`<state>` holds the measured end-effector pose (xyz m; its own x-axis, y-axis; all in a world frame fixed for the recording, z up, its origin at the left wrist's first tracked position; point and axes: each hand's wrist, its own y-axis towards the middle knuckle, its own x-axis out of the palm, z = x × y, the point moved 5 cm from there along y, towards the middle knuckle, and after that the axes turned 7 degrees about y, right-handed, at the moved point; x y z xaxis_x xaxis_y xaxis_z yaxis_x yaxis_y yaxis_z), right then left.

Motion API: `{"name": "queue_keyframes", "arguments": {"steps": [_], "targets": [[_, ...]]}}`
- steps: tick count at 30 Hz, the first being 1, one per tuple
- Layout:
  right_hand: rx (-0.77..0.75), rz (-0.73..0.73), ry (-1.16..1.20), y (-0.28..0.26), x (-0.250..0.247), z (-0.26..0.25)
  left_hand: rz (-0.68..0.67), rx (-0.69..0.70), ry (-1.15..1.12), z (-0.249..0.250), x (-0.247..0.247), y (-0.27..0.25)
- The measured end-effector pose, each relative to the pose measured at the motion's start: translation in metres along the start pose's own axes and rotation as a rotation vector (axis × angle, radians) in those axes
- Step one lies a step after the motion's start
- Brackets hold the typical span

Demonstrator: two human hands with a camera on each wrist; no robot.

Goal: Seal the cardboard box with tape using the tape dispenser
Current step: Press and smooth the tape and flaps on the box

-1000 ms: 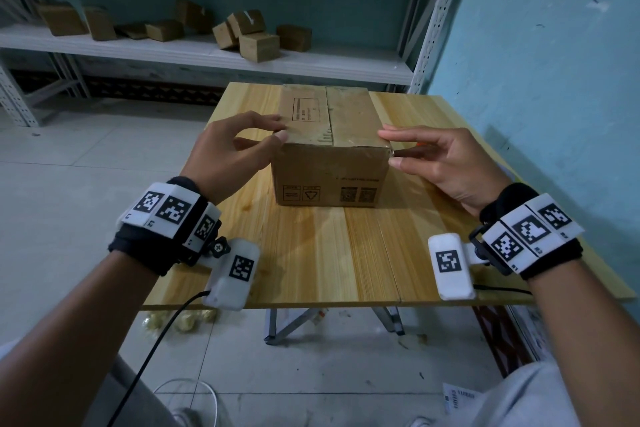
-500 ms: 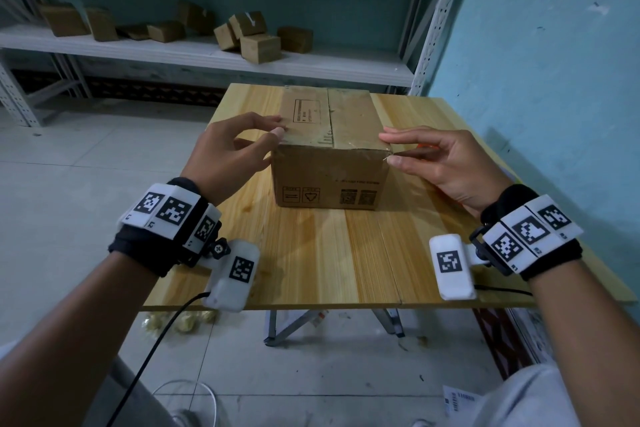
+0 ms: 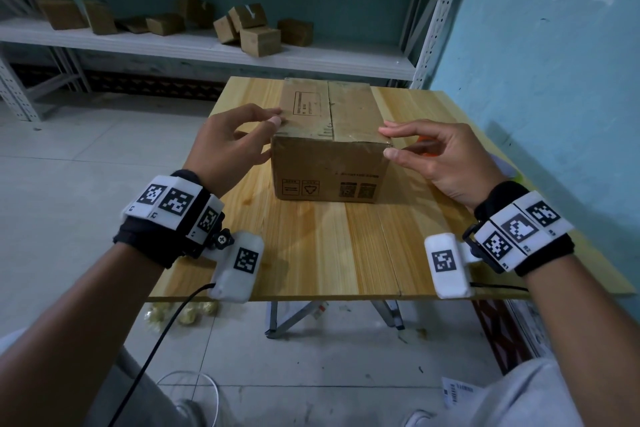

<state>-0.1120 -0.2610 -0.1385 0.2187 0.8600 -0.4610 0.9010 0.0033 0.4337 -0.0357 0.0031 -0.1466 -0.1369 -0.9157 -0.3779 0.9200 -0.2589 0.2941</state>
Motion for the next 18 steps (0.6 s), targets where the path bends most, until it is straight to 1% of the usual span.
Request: {"name": "queue_keyframes", "arguments": {"steps": [5,12,18], "targets": [[0.051,-0.002,0.005,0.0004,-0.0006,-0.0002,-0.001,-0.006,-0.012,-0.0012,-0.0008,0.0012],[0.038,0.036,-0.012,0.001,0.0019,-0.0002,0.026,0.003,-0.012,-0.0022,0.0011,0.0002],[0.072,0.0,0.02,0.0002,0.0008,0.0001,0.017,-0.014,-0.027,-0.0017,0.0,0.0009]]}}
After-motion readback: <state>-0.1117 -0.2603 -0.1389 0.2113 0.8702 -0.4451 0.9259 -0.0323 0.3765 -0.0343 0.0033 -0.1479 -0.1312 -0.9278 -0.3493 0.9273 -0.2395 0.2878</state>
